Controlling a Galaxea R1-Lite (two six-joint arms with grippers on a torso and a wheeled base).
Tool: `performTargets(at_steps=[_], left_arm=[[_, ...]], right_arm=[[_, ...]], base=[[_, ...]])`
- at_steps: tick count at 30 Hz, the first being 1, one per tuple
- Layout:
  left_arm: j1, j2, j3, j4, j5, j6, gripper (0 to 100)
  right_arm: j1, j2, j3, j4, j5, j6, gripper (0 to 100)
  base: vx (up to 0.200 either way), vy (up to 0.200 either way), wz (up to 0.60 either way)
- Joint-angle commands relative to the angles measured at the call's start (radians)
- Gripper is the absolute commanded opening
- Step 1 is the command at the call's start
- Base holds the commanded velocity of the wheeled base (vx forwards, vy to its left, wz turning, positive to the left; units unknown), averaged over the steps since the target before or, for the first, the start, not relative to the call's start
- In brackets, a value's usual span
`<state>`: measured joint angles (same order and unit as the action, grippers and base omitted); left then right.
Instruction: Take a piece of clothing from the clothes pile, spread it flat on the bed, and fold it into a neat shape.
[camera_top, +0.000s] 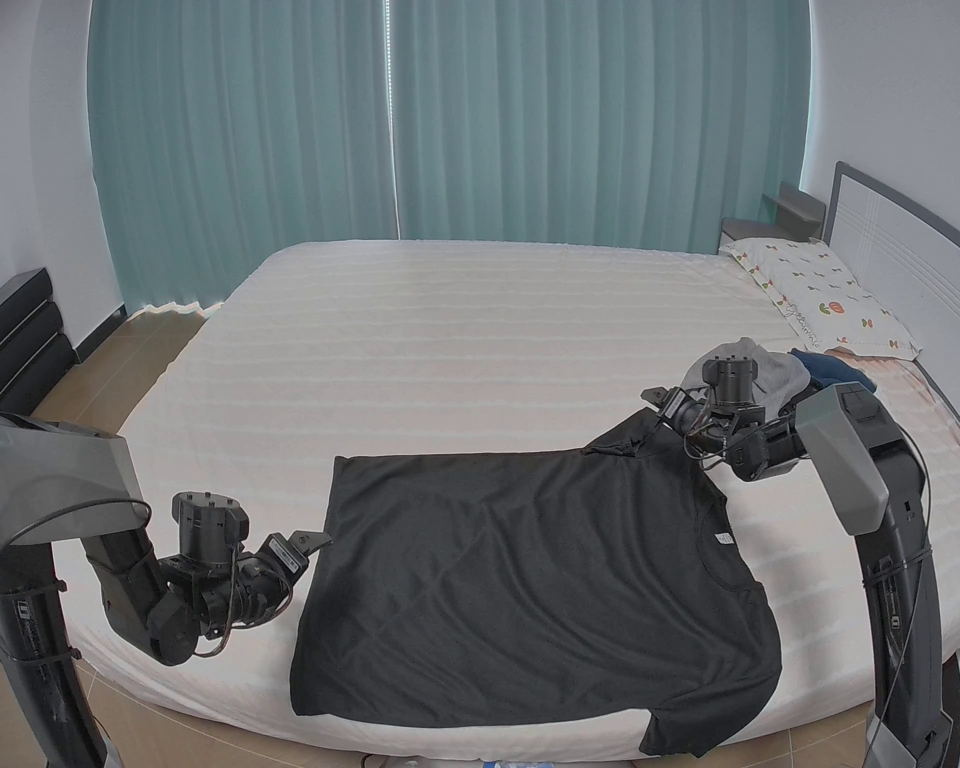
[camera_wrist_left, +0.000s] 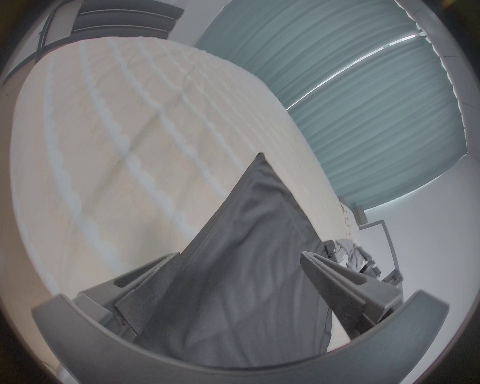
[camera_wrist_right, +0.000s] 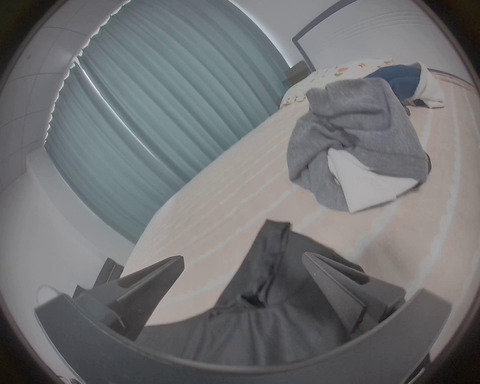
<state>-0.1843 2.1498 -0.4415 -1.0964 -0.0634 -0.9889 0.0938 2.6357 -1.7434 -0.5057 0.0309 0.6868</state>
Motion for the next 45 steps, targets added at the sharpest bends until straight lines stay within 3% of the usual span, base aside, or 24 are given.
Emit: performTargets(at_steps=[1, 2, 4, 7, 14, 19, 25, 40, 41, 45], left_arm=[[0.048, -0.007, -0.217, 0.130, 0.004, 0.021, 100], [0.048, -0.007, -0.217, 0.130, 0.004, 0.021, 100], [0.063, 0.015, -0.384, 0.265, 0.004, 0.044, 100], [0.072, 0.076, -0.537, 0.352, 0.004, 0.075, 100], [0.055, 0.280, -0.812, 0.429, 0.017, 0.088, 100], [0.051, 0.417, -0.982, 0.469, 0.082, 0.087, 100], [0.039, 0.472, -1.031, 0.466, 0.119, 0.104, 100], [0.025, 0.513, -1.089, 0.469, 0.120, 0.151, 100], [0.025, 0.513, -1.089, 0.469, 0.120, 0.153, 0], [0.017, 0.525, -1.089, 0.467, 0.123, 0.159, 0]], right_arm=[[-0.048, -0.115, 0.163, -0.046, 0.061, -0.027, 100], [-0.048, -0.115, 0.163, -0.046, 0.061, -0.027, 100], [-0.052, -0.120, 0.199, -0.068, 0.063, -0.047, 100], [-0.057, -0.137, 0.245, -0.088, 0.066, -0.047, 100], [-0.065, -0.131, 0.268, -0.122, 0.073, -0.035, 100], [-0.065, -0.135, 0.286, -0.122, 0.073, -0.035, 100], [-0.057, -0.131, 0.288, -0.128, 0.072, -0.033, 100], [-0.071, -0.099, 0.277, -0.129, 0.063, -0.038, 100], [-0.071, -0.099, 0.277, -0.129, 0.063, -0.038, 100], [-0.068, -0.066, 0.252, -0.128, 0.063, -0.047, 100]], base=[[0.000, 0.000, 0.00], [0.000, 0.000, 0.00], [0.000, 0.000, 0.00], [0.000, 0.000, 0.00], [0.000, 0.000, 0.00], [0.000, 0.000, 0.00], [0.000, 0.000, 0.00], [0.000, 0.000, 0.00], [0.000, 0.000, 0.00], [0.000, 0.000, 0.00]])
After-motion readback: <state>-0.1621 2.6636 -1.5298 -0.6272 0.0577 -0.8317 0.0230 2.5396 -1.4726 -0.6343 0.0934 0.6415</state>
